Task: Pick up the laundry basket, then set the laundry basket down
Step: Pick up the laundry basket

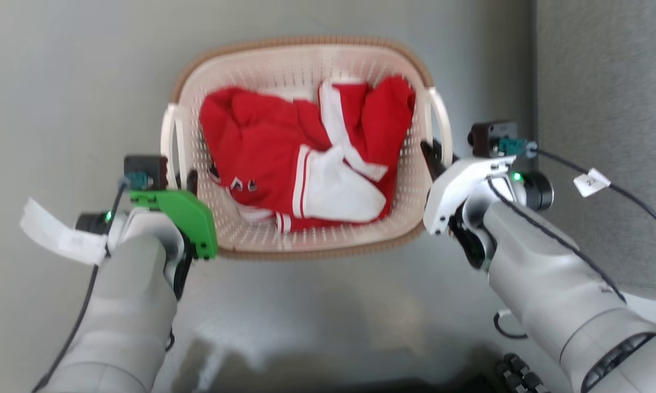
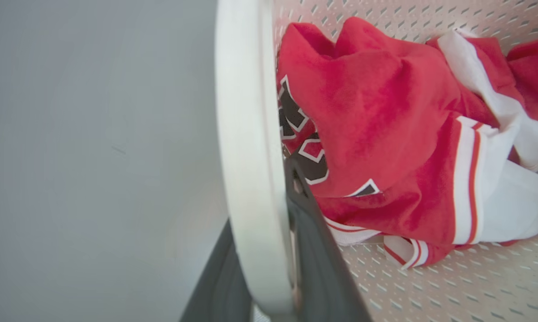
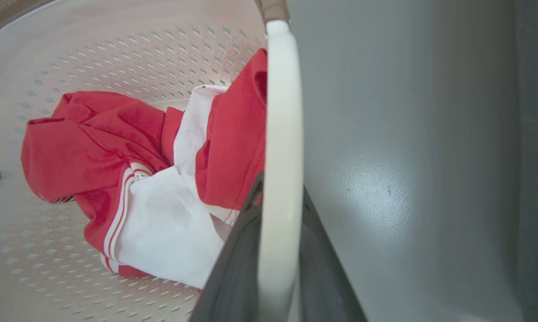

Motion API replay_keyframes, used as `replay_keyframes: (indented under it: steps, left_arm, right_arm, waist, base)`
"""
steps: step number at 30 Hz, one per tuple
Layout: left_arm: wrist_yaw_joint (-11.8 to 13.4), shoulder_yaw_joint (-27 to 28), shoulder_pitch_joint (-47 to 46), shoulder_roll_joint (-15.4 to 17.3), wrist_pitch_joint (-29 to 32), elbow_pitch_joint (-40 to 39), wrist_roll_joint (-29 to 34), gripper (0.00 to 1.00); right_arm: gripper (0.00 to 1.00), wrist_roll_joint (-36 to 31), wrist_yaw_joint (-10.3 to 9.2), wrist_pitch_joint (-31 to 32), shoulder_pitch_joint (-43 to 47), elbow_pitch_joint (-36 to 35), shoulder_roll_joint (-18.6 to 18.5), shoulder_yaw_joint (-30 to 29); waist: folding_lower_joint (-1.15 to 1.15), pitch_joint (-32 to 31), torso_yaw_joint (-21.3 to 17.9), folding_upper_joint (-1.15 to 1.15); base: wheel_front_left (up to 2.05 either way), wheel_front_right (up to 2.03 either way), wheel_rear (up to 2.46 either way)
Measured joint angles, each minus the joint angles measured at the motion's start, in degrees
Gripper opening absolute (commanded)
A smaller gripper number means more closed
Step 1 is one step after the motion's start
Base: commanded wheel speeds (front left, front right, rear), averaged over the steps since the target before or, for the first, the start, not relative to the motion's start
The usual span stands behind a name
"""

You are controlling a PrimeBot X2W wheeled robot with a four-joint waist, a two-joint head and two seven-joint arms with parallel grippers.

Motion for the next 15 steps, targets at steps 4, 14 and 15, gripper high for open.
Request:
replay_keyframes:
  steps: [4, 14, 15]
  left_arm:
    - [-0.47, -0.62, 2.74, -0.03, 0.63, 0.68, -1.43, 0.0]
    - [-0.76, -2.76, 7.72, -0.07, 2.55, 2.04, -3.36, 0.0]
    - [-0.76, -2.88, 8.22, -0.07, 2.69, 2.08, -3.63, 0.0]
  right_arm:
    - [0.0, 1.8, 0.96, 1.65, 2.54, 0.26, 0.05, 1.43]
    - [0.0, 5.27, 1.53, 4.05, 8.0, 0.21, 0.14, 4.09]
    - [0.0, 5.3, 1.54, 4.31, 8.46, 0.18, 0.14, 4.39]
  waist:
    - [0.0, -3.57, -0.18, 0.0]
    - [0.0, -10.83, -0.78, 0.0]
    - [0.0, -11.56, -0.86, 0.0]
  base:
    - [0.0, 0.0, 0.0]
    - [0.0, 0.0, 0.0]
    - [0.0, 0.0, 0.0]
